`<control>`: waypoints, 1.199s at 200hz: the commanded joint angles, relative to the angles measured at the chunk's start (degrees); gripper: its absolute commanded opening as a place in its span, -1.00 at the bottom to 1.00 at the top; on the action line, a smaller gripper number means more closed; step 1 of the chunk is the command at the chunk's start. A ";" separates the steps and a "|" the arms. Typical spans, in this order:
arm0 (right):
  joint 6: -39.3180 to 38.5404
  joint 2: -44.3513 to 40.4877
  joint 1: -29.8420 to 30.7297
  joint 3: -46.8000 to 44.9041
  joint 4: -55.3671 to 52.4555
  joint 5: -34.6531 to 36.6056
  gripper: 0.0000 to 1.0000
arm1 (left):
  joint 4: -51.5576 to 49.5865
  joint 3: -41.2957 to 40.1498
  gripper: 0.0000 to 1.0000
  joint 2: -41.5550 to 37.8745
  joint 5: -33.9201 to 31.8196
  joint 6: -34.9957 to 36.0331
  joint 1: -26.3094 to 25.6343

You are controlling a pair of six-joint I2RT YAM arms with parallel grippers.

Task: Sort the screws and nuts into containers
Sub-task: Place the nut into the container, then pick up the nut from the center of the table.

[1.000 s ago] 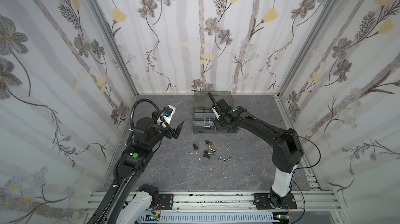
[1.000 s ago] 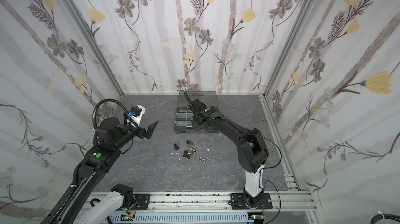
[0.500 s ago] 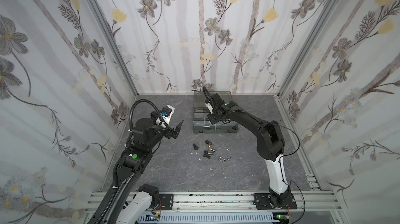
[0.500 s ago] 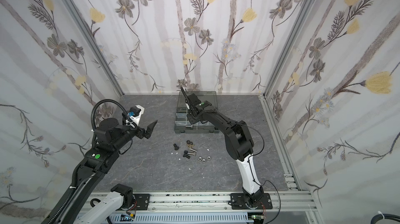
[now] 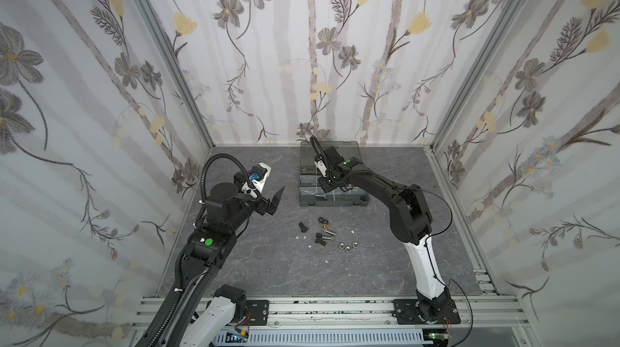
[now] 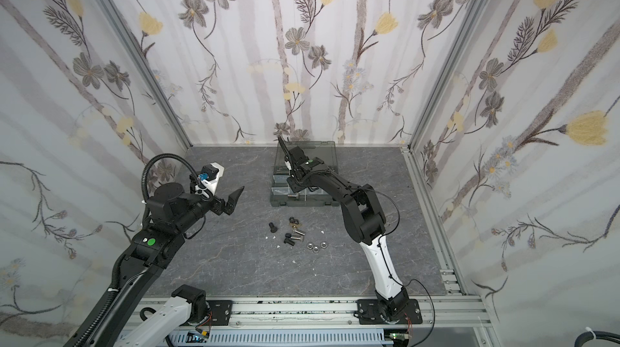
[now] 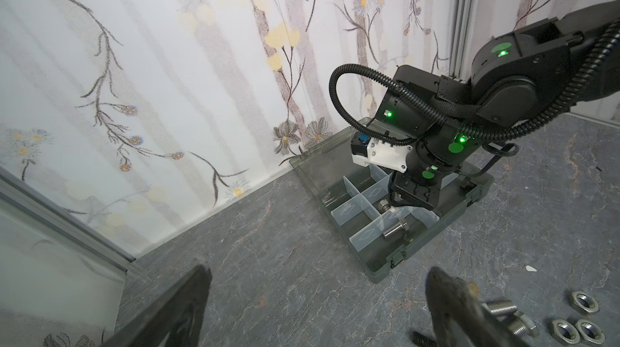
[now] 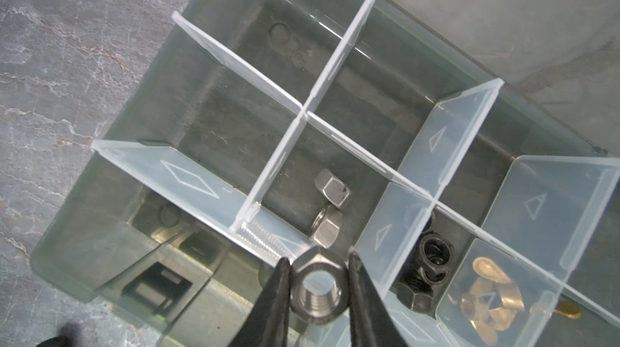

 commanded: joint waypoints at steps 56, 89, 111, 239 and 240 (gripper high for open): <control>-1.32 0.02 -0.82 1.02 0.05 0.92 -0.18 | 0.99 0.43 1.00 0.46 0.34 0.84 0.03; -1.34 -3.77 -0.86 -0.19 -1.80 1.32 -0.20 | 0.94 0.46 1.00 0.73 0.33 0.80 -0.04; -0.35 -9.77 -0.83 -6.37 -1.70 2.45 -0.17 | 0.99 0.41 1.00 0.76 0.26 0.71 -0.02; 27.16 -41.70 1.47 -54.00 2.87 -3.31 0.05 | 1.64 0.53 1.00 1.55 1.67 -0.15 -0.30; 27.35 -41.75 1.55 -54.07 2.93 -3.31 0.05 | 1.67 0.50 1.00 1.54 1.66 -0.16 -0.26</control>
